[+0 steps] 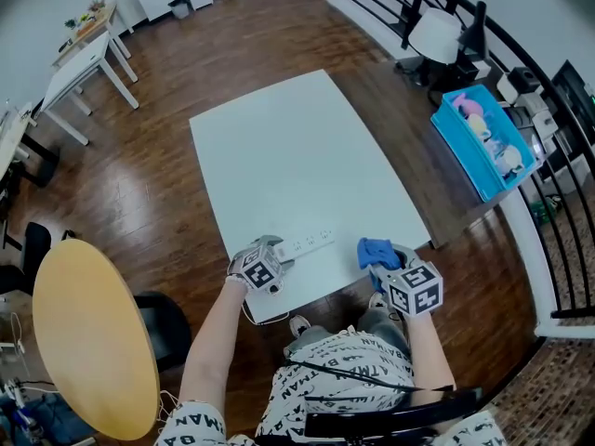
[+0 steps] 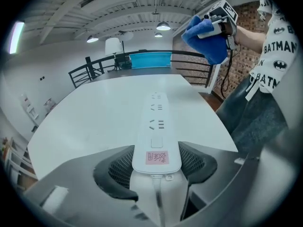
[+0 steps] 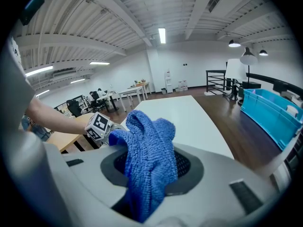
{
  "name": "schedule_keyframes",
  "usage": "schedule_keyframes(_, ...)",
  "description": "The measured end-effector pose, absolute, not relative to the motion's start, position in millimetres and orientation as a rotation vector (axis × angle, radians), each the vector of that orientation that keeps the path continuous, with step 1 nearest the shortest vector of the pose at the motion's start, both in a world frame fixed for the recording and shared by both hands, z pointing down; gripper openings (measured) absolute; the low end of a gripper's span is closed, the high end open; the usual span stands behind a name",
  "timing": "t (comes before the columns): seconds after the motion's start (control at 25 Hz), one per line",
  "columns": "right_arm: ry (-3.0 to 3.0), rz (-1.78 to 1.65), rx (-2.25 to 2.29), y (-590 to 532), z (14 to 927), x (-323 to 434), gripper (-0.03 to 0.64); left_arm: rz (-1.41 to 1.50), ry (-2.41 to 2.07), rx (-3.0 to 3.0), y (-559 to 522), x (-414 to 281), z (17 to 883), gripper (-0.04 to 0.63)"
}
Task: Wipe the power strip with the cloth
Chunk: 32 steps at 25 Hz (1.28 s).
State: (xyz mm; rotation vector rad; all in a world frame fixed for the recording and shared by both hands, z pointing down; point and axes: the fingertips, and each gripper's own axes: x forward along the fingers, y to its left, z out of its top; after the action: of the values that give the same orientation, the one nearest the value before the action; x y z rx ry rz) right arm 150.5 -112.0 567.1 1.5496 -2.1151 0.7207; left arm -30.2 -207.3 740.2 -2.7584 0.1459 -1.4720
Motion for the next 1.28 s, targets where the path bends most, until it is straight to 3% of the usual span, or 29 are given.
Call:
schedule_keyframes(0.32,-2.136,0.734,1.547,-114.8,567.9,158.4,0.143,-1.522,0.205,-2.771,-212.3,-31.2,744.7,0.295)
schedule_keyframes(0.48,-2.147,0.737,1.533,-115.3,567.2,159.3,0.143,-1.499,0.288,-2.889,-219.2,-31.0,736.4,0.405)
schedule_keyframes(0.92,-2.210,0.740,1.461,-127.2,567.8,160.8,0.143,-0.940,0.865,-3.179,-266.4,-55.4,645.5,0.405)
schedule_keyframes(1.04,-2.240,0.736,1.422,-133.1,568.0,157.0,0.143,-0.735,1.205,-3.175,-276.7,-80.2,609.5,0.358)
schedule_keyframes(1.28,-2.298,0.710,1.333,-143.4,567.4,145.1,0.143,-0.385,1.860,-2.986,-259.9,-151.4,556.9,0.125)
